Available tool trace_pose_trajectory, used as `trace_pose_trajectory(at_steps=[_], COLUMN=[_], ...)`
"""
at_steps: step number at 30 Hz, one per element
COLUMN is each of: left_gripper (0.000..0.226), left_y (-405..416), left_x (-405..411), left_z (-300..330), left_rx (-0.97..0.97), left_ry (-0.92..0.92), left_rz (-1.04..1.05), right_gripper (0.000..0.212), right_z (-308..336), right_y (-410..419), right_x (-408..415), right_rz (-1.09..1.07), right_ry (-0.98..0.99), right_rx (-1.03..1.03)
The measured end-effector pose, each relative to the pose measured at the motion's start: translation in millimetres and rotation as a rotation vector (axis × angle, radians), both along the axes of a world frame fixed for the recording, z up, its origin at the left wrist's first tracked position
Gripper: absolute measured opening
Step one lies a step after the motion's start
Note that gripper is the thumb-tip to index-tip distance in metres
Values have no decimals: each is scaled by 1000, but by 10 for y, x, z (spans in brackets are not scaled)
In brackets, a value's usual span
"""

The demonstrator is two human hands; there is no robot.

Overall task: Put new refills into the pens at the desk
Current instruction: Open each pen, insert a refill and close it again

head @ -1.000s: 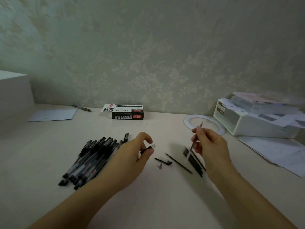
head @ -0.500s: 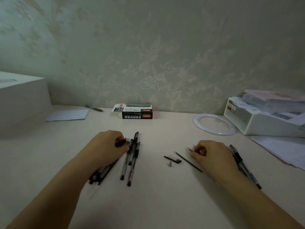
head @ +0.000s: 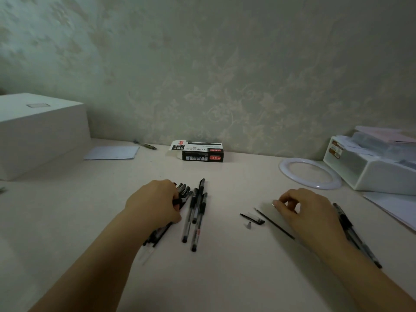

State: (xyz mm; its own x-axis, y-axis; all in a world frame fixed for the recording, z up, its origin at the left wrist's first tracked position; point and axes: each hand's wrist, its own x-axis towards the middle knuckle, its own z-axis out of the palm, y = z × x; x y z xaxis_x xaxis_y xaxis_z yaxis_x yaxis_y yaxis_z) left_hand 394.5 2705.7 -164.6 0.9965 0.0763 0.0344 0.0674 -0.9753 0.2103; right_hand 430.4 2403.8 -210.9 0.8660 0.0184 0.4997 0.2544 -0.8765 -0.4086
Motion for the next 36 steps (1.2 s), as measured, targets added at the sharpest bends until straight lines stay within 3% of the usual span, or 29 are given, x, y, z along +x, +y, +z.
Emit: trace_pose_trajectory(at_steps=[15, 26, 28, 31, 34, 36], left_gripper=[26, 20, 24, 29, 23, 16], left_y=[-95, -102, -127, -180, -355, -530], left_x=[-62, -54, -34, 8, -2, -29], left_z=[-45, -83, -79, -44, -32, -86], left_rx=[191, 154, 53, -283, -738, -948], left_ry=[-32, -24, -63, -175, -161, -152], left_rz=[159, 110, 82, 12, -81, -122], right_gripper=[12, 10, 10, 12, 8, 20], right_z=[-10, -12, 13, 103, 176, 173], right_y=[20, 36, 61, 151, 342, 462], right_x=[-6, -29, -51, -111, -220, -287], right_rz=[33, 69, 88, 151, 346, 470], right_ry=[-10, 4, -4, 60, 341, 543], right_rx=[29, 44, 109, 392, 723, 806])
